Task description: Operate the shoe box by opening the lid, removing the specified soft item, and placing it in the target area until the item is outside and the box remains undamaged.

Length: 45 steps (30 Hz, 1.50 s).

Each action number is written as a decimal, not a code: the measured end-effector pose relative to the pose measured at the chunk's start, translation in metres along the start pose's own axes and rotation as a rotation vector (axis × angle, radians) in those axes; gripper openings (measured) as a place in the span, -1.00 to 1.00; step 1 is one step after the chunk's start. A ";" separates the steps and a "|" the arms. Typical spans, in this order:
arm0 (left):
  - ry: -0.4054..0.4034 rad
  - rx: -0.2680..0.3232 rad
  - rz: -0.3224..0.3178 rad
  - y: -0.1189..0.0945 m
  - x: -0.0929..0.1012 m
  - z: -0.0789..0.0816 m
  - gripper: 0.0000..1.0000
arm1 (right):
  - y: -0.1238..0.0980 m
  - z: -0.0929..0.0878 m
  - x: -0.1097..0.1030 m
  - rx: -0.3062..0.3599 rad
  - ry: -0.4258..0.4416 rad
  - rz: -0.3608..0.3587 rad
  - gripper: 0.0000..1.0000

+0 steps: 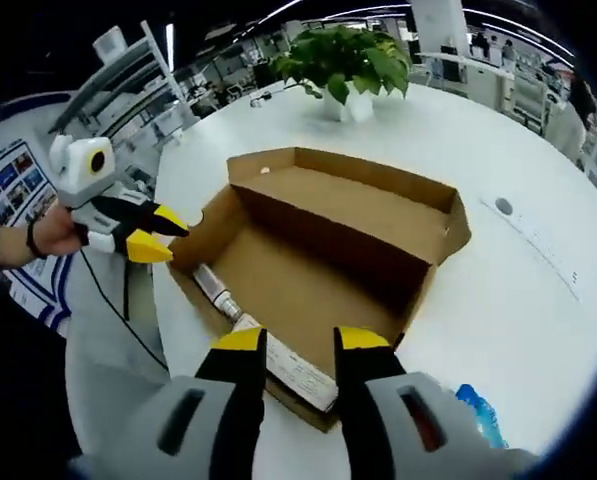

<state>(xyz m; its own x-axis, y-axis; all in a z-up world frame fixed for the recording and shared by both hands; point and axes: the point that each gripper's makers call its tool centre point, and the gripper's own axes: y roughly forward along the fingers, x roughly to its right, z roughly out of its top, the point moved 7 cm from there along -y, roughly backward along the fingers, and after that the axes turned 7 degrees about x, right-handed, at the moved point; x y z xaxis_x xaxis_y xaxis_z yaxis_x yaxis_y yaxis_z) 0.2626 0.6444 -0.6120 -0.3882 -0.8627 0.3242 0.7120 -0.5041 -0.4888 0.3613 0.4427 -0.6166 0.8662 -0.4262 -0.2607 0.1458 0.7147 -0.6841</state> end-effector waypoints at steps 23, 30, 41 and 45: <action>0.117 -0.009 -0.038 -0.023 0.016 -0.003 -0.19 | 0.044 -0.018 0.001 -0.373 -0.489 0.210 -0.30; 0.115 -0.004 -0.034 -0.023 0.014 0.003 -0.18 | 0.052 -0.017 -0.001 -0.405 -0.551 0.255 -0.21; 0.116 0.007 -0.030 -0.025 0.012 0.008 -0.20 | 0.058 -0.013 0.000 -0.423 -0.642 0.221 0.03; 0.111 0.009 -0.028 -0.027 0.011 0.007 -0.21 | 0.057 -0.014 -0.005 -0.430 -0.672 0.237 -0.08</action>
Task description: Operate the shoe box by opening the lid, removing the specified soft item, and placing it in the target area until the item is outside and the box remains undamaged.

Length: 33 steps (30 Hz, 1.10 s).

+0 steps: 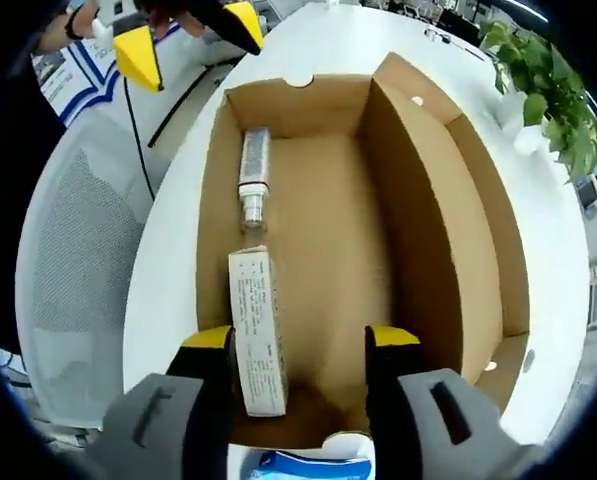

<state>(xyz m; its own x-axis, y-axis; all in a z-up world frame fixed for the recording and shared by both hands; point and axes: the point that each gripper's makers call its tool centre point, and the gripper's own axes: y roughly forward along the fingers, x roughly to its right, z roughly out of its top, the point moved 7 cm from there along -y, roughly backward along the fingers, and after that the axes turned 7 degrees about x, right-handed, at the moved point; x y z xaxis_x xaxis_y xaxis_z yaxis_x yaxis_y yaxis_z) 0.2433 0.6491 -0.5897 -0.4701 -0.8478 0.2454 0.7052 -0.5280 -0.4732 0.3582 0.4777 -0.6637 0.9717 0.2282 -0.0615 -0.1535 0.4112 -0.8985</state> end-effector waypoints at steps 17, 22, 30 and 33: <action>-0.005 0.010 -0.003 -0.001 -0.001 0.003 -0.23 | 0.032 0.000 -0.014 -0.159 -0.121 -0.005 -0.43; -0.016 0.017 0.003 -0.005 -0.002 0.002 -0.24 | 0.039 -0.003 -0.019 -0.175 -0.121 -0.021 -0.63; -0.026 0.023 0.006 -0.009 -0.005 0.001 -0.25 | 0.037 -0.002 -0.018 -0.158 -0.092 -0.025 -0.64; -0.025 0.021 0.009 -0.009 -0.006 0.001 -0.25 | 0.034 0.002 -0.018 -0.136 -0.087 -0.027 -0.64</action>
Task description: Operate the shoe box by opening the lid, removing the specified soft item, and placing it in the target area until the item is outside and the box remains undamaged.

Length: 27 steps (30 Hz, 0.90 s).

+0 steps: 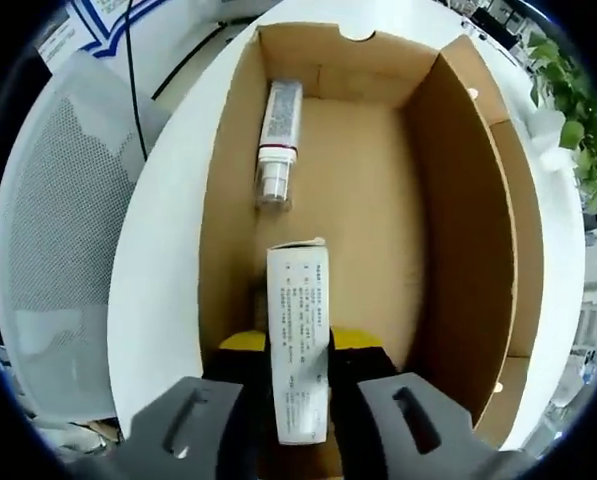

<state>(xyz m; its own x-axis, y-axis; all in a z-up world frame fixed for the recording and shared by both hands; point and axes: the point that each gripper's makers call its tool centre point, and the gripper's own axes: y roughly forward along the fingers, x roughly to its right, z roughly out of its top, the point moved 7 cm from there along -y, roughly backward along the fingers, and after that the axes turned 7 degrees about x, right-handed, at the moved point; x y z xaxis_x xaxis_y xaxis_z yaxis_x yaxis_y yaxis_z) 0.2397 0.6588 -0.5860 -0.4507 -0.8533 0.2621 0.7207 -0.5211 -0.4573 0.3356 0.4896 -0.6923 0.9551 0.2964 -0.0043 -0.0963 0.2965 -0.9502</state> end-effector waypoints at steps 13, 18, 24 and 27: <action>-0.015 0.034 0.002 -0.004 -0.001 0.007 -0.25 | -0.041 0.005 0.004 0.037 -0.041 -0.084 -0.64; -0.006 0.035 -0.015 -0.002 0.005 0.008 -0.25 | -0.062 0.011 0.003 0.052 -0.061 -0.130 -0.64; 0.018 0.029 -0.045 0.002 0.014 0.014 -0.24 | -0.089 0.014 -0.001 0.071 -0.078 -0.188 -0.64; 0.029 0.028 -0.059 0.004 0.018 0.016 -0.24 | -0.103 0.013 -0.005 0.075 -0.088 -0.218 -0.64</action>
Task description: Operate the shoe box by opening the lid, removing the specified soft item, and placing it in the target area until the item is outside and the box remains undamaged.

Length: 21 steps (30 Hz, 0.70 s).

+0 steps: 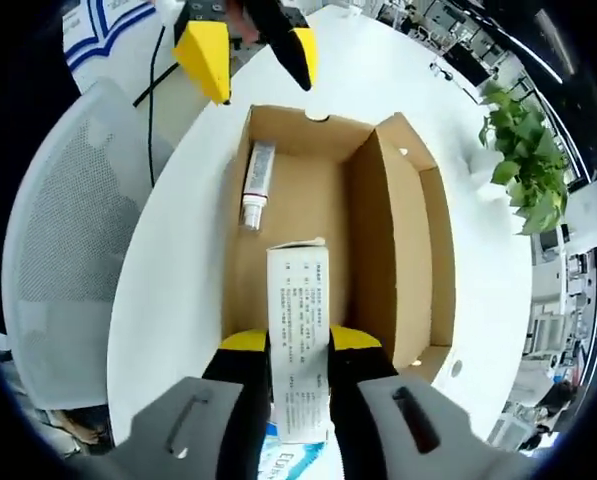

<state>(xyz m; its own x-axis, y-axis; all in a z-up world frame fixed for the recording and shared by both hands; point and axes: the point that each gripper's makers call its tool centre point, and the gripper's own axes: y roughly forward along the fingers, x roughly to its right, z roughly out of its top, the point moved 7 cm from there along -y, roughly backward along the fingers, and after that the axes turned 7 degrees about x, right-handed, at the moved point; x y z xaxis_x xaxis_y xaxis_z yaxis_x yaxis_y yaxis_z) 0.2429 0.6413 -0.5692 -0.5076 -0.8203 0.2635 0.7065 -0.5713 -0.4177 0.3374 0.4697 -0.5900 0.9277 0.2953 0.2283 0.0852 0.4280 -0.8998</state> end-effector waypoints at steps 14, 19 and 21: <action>0.036 -0.012 -0.048 0.011 0.021 0.008 -0.24 | -0.047 -0.033 -0.018 -0.067 -0.025 -0.077 -0.64; 0.046 -0.007 -0.055 0.013 0.027 0.014 -0.24 | -0.059 -0.055 -0.029 -0.089 0.003 -0.087 -0.64; 0.045 -0.007 -0.057 0.015 0.028 0.015 -0.24 | -0.062 -0.065 -0.033 -0.099 0.014 -0.088 -0.64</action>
<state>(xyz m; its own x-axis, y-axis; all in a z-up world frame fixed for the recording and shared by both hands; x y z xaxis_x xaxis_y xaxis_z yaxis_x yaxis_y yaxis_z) 0.2469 0.6095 -0.5552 -0.5683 -0.7846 0.2477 0.6725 -0.6164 -0.4096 0.3253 0.3781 -0.5656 0.9200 0.2478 0.3036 0.2016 0.3650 -0.9089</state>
